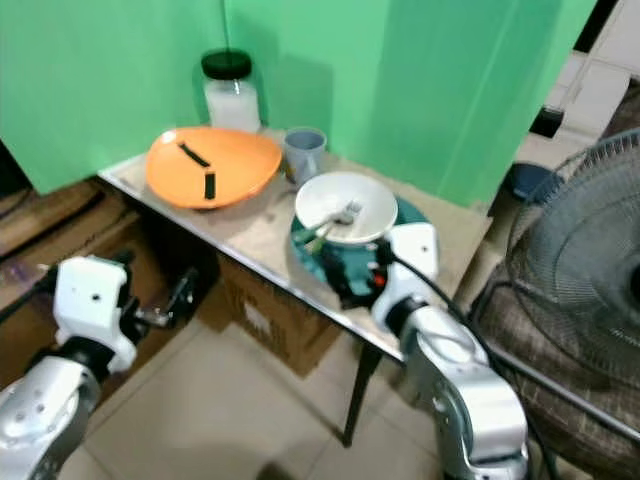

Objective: Setting the table

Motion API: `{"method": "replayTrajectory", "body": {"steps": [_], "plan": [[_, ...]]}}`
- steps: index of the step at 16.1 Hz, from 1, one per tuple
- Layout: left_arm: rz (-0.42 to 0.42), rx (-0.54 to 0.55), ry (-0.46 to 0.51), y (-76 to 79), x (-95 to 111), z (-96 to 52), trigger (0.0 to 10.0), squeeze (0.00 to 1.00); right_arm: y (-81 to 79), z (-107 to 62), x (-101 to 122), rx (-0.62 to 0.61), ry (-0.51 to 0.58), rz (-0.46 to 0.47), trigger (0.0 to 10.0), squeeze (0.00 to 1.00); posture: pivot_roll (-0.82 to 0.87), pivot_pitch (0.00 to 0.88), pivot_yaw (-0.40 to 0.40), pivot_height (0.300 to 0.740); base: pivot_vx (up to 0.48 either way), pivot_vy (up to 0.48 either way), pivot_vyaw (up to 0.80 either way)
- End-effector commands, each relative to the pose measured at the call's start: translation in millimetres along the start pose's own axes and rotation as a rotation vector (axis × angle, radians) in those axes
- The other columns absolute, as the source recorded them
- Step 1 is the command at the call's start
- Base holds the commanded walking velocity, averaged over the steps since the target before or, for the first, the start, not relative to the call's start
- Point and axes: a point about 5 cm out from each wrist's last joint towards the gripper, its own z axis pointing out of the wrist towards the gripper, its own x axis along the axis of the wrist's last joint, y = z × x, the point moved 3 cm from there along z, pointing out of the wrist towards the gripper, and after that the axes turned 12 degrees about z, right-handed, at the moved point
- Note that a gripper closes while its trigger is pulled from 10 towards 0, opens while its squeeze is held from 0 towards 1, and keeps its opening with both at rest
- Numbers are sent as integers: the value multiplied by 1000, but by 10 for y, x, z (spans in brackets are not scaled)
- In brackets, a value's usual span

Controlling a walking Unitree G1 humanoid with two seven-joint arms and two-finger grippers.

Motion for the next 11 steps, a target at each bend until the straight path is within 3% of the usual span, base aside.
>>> {"method": "replayTrajectory", "body": {"steps": [1, 5, 8, 11], "plan": [[-3, -20, 18, 37, 51, 3, 10000, 0, 90, -37, 3, -33, -6, 0, 10000, 0, 101, 0, -18, 740, 322, 0, 0], [-6, -41, 28, 61, 64, 29, 10000, 0, 136, -48, 59, -52, 17, 21, 10000, 0, 90, 0, -9, 740, 324, 0, 0], [-5, -57, 33, 74, 70, 50, 10000, 0, 141, -43, 91, -53, 26, 27, 10000, 0, 87, 0, -8, 740, 321, 0, -640], [-12, -67, 36, 88, 74, 58, 10000, 0, 147, -27, 125, -59, 39, 37, 10000, 0, 85, 0, -6, 740, 321, 0, 0]]}}
